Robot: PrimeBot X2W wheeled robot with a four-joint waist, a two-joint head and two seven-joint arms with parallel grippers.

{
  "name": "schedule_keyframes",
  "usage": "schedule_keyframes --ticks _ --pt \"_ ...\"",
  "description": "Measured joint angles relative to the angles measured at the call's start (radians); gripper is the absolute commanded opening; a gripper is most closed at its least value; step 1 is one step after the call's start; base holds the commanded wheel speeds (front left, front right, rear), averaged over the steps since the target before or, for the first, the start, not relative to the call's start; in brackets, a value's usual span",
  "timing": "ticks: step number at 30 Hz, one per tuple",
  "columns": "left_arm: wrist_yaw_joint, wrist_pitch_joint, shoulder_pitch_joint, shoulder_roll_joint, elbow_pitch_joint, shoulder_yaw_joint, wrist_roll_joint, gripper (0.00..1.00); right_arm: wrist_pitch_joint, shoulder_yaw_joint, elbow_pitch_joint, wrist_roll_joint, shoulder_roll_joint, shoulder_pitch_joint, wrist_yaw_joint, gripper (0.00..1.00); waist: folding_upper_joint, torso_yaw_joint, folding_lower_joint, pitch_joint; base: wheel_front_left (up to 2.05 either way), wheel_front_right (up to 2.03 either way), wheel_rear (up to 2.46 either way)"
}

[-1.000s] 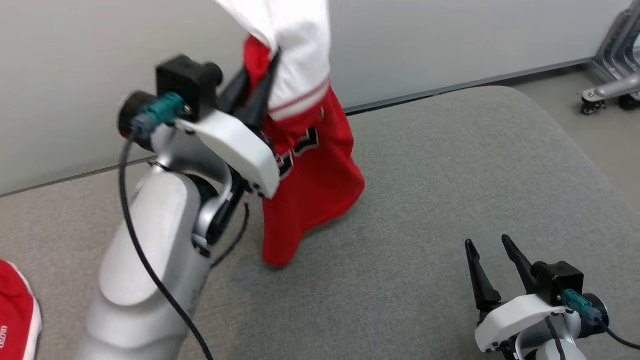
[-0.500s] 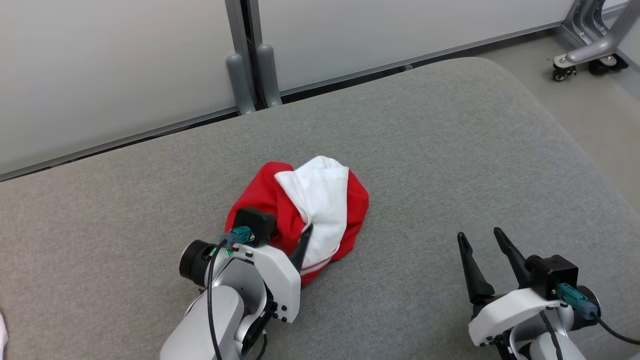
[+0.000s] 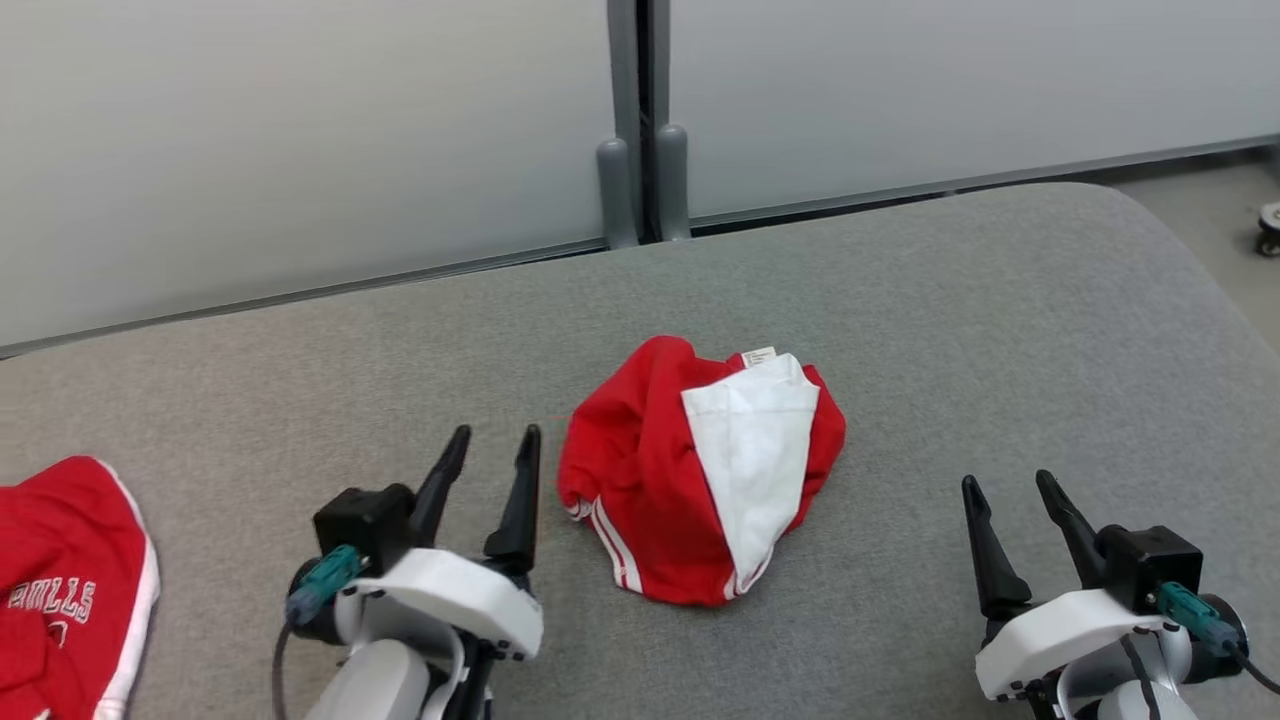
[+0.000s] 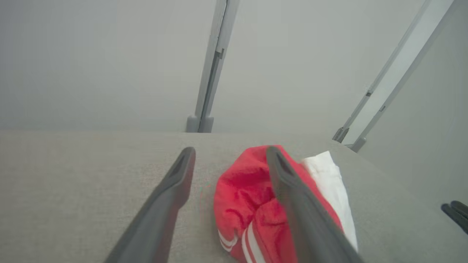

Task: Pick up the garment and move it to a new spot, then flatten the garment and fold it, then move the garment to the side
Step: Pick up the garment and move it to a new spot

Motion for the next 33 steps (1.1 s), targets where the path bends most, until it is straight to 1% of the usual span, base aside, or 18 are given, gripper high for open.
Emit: schedule_keyframes --ticks 2,5,8,10,12,14,19,22,26,31,33 --pt "0.014 -0.019 0.039 0.028 -0.043 0.03 0.014 1.0 0.004 -0.014 -0.007 -0.006 0.0 0.008 0.0 1.0 0.0 0.026 0.0 -0.01 0.0 0.0 0.0" --pt "0.017 -0.03 0.105 0.051 -0.117 0.095 0.025 1.0 0.006 -0.028 -0.023 -0.007 0.0 0.017 0.0 1.0 0.0 0.065 0.0 -0.024 0.0 0.0 0.0" --pt "0.022 -0.031 0.158 0.06 -0.21 0.183 0.095 1.0 0.003 -0.035 -0.041 -0.006 -0.001 0.023 0.0 1.0 0.0 0.101 0.0 -0.036 0.0 0.0 0.0" --pt "0.02 -0.033 0.2 0.055 -0.243 0.232 0.128 1.0 -0.001 -0.033 -0.056 -0.007 0.0 0.035 0.0 1.0 0.0 0.12 0.0 -0.043 0.0 0.0 0.0" --pt "0.011 -0.033 0.243 0.043 -0.236 0.254 0.154 1.0 -0.001 -0.028 -0.065 -0.018 0.0 0.039 0.0 1.0 0.0 0.137 0.0 -0.049 0.0 0.0 0.0" --pt "0.003 -0.032 0.269 0.043 -0.207 0.268 0.176 1.0 0.007 -0.027 -0.069 -0.029 0.0 0.051 0.0 1.0 0.0 0.15 0.0 -0.056 0.0 0.0 0.0" --pt "0.003 -0.033 0.304 0.045 -0.156 0.292 0.22 1.0 0.034 -0.062 -0.067 -0.058 0.0 0.079 0.0 1.0 0.0 0.169 0.0 -0.071 0.0 0.0 0.0" --pt "0.003 -0.033 0.317 0.049 -0.136 0.3 0.226 1.0 0.044 -0.085 -0.064 -0.06 0.0 0.086 0.0 1.0 0.0 0.173 0.0 -0.074 0.0 0.0 0.0" --pt "0.003 -0.025 0.323 0.05 -0.099 0.304 0.218 1.0 0.085 -0.105 -0.054 -0.067 0.0 0.097 0.0 1.0 0.0 0.173 0.0 -0.077 0.0 0.0 0.0" --pt "0.01 0.02 0.329 0.055 -0.094 0.305 0.207 1.0 0.121 -0.111 -0.057 -0.067 0.0 0.097 0.0 1.0 0.0 0.17 0.0 -0.076 0.0 0.0 0.0" --pt "0.013 0.021 0.336 0.058 -0.108 0.308 0.204 1.0 0.123 -0.11 -0.057 -0.065 0.0 0.097 0.0 1.0 0.0 0.168 0.0 -0.075 0.0 0.0 0.0"
